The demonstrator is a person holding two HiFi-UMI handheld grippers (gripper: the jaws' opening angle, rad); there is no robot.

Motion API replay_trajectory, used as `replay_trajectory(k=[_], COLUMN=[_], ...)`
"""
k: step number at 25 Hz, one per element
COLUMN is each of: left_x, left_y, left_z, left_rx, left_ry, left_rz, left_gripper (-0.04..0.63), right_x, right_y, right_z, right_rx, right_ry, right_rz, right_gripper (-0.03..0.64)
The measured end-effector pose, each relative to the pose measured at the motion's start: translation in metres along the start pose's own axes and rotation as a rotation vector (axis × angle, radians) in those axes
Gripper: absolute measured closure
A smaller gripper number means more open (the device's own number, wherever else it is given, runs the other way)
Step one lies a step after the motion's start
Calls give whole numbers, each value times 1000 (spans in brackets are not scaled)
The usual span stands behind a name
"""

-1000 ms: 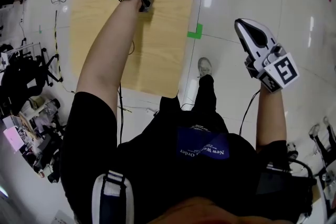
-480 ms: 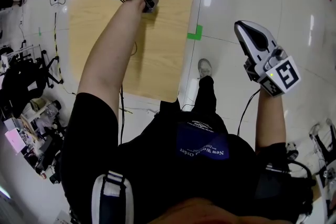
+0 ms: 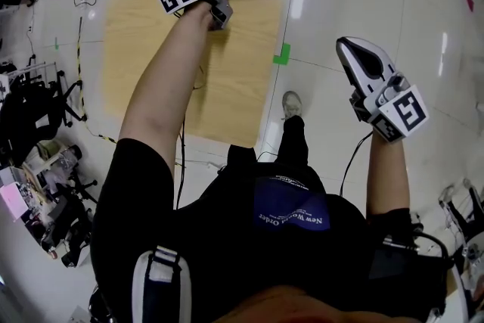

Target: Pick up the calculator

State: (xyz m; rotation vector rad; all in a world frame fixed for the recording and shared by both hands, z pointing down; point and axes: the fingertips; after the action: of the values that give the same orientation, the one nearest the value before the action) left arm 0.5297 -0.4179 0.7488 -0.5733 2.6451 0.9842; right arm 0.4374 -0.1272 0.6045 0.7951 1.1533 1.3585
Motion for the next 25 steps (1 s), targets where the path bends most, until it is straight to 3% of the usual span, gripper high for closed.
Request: replay_trajectory(k=[6,12,14,20,25], left_x=[68,236,262,316,434], left_y=[-18,-55,-59,-60,-24], left_z=[26,100,108,144,148], left_rx=[50,20,5,-22,23], left_ry=[70,131,133,117,106], left_rz=[82,132,155,227,282], left_gripper=[545,545,545,545,545], right_x=[-7,-10,-16,-21,-28], right_y=[-15,-95,-99,-133,-143], right_z=[-22,-131,-136,-126,-213], right_rx=[42,130,155,224,264], right_ry=[-30,-61,-84,-148,-207], right_rz=[-9,4,4,-15,-33], right_gripper=[632,632,632,632,632])
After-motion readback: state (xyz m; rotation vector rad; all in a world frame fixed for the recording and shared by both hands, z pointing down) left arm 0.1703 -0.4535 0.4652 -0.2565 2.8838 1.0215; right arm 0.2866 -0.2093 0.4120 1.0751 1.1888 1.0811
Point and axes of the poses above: the fingertips, and each gripper's own axes: x backward along the fingers, z to its right, y out of its underside, and after that the axes turned 1 degree about -z, right-handed
